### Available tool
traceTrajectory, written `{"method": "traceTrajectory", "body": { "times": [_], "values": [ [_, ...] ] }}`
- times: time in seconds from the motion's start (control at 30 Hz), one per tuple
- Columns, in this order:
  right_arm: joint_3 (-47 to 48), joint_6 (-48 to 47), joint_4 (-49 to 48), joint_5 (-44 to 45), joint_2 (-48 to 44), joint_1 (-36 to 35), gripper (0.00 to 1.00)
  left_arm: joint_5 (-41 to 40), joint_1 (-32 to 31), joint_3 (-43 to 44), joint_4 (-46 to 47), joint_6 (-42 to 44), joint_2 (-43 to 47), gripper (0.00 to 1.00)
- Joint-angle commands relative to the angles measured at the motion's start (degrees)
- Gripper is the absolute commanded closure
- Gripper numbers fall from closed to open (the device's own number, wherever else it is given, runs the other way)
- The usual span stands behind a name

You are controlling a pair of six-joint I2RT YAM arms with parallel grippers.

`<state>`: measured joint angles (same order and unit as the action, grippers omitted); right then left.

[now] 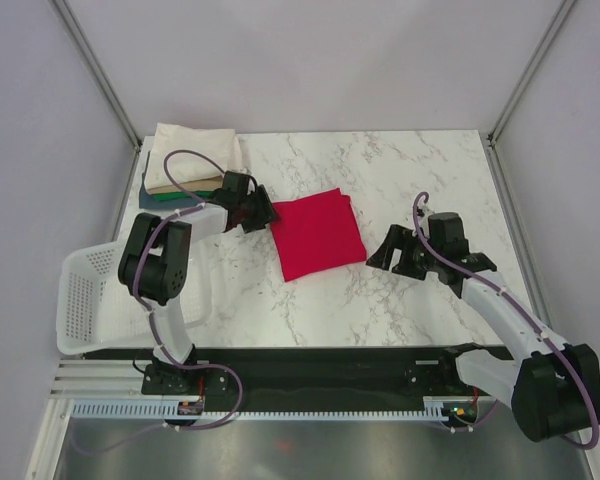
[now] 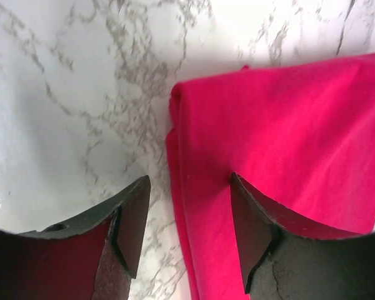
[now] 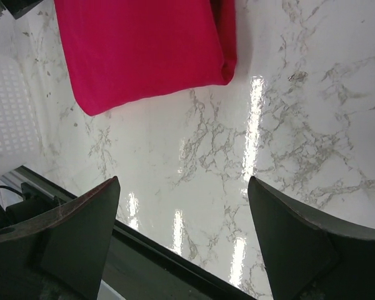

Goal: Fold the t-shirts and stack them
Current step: Fold the tshirt, then neatly place the folded tshirt to the corner

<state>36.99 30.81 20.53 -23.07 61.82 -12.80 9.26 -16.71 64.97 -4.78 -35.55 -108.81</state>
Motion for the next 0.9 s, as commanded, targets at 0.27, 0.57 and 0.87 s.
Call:
{"method": "traceTrajectory", "body": {
  "times": [0.27,0.57,0.87],
  "values": [
    [-10.0,5.0,-11.9,-5.3,-3.5,-4.2,0.09,-0.5,-0.3,0.1,6.6,-2.2,-7.4,0.51],
    [-25.7,21.4,-31.9,17.4,-10.2,-28.5,0.10,0.0,-0.8,2.0,1.7,3.4,1.7,0.98],
    [-26.5,24.3,-34.2,34.8,-2.5,-42.6,0.12,-2.7,0.3,12.2,-11.7,13.3,12.0,0.98]
  ]
}}
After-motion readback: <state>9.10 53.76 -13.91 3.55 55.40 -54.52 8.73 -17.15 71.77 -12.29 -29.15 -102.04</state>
